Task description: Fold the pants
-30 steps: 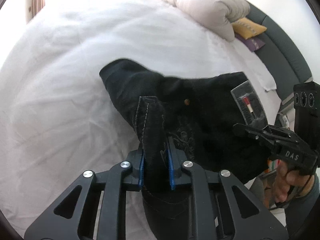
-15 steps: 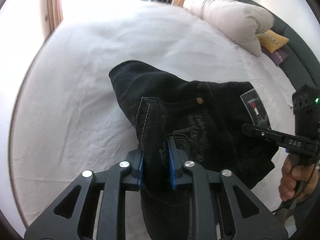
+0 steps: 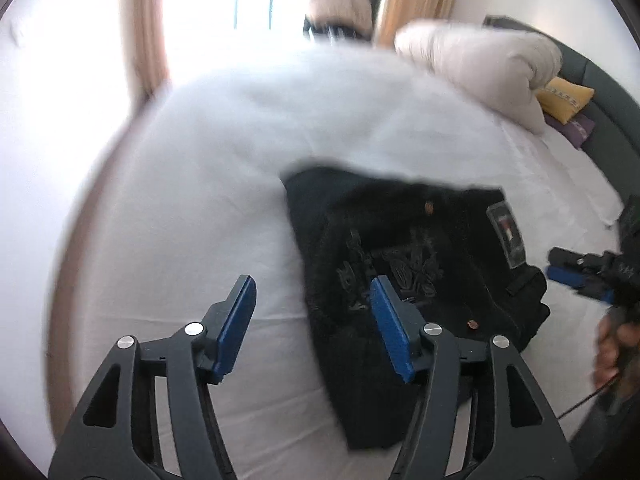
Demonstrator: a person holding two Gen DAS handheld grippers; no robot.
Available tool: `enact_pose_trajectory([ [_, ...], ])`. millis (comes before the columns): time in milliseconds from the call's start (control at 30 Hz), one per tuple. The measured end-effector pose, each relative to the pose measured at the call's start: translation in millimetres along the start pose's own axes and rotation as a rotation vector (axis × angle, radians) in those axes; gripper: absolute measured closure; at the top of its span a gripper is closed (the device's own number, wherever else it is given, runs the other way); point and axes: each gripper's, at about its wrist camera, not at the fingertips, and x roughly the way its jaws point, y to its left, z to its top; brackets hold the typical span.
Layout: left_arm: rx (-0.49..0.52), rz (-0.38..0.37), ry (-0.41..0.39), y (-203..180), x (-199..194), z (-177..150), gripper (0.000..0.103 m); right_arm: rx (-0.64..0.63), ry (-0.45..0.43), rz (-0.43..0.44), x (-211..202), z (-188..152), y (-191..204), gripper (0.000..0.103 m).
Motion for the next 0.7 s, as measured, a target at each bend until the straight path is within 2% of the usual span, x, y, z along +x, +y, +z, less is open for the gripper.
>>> enact_pose_trajectory([
  [133, 0.052, 0.101, -0.267, -20.3, -103.7, -12.0, 0.008, -0.169, -0.169, -0.087, -57.1, -17.7, 49.5, 0.020],
  [167, 0.062, 0.114, -0.333, -25.6, -129.5, -17.1, 0.003, -0.212, -0.214, -0.106, -72.9, -23.9, 61.0, 0.016],
  [233, 0.107, 0.154, -0.454, -42.7, -180.6, -25.2, 0.000, -0.308, -0.329, -0.151, -102.2, -30.2, 94.6, 0.013],
  [300, 0.147, 0.214, -0.538, -59.2, -225.2, -30.9, 0.000, -0.381, -0.460, -0.175, -138.8, -44.0, 118.3, 0.000],
  [367, 0.146, 0.231, -0.597, -67.6, -265.2, -35.1, 0.000, -0.442, -0.605, -0.163, -180.8, -58.8, 137.5, 0.000],
  [433, 0.132, 0.231, -0.575, -69.8, -290.0, -36.9, 0.000, -0.484, -0.657, -0.143, -208.0, -68.5, 150.6, 0.000],
  [533, 0.123, 0.220, -0.512, -68.3, -313.8, -30.9, 0.000, -0.507, -0.668, -0.138, -238.7, -75.8, 168.5, 0.000],
  [700, 0.107, 0.211, -0.545, -70.0, -359.0, -34.6, 0.000, -0.526, -0.710, -0.090, -278.0, -91.9, 187.5, 0.000],
])
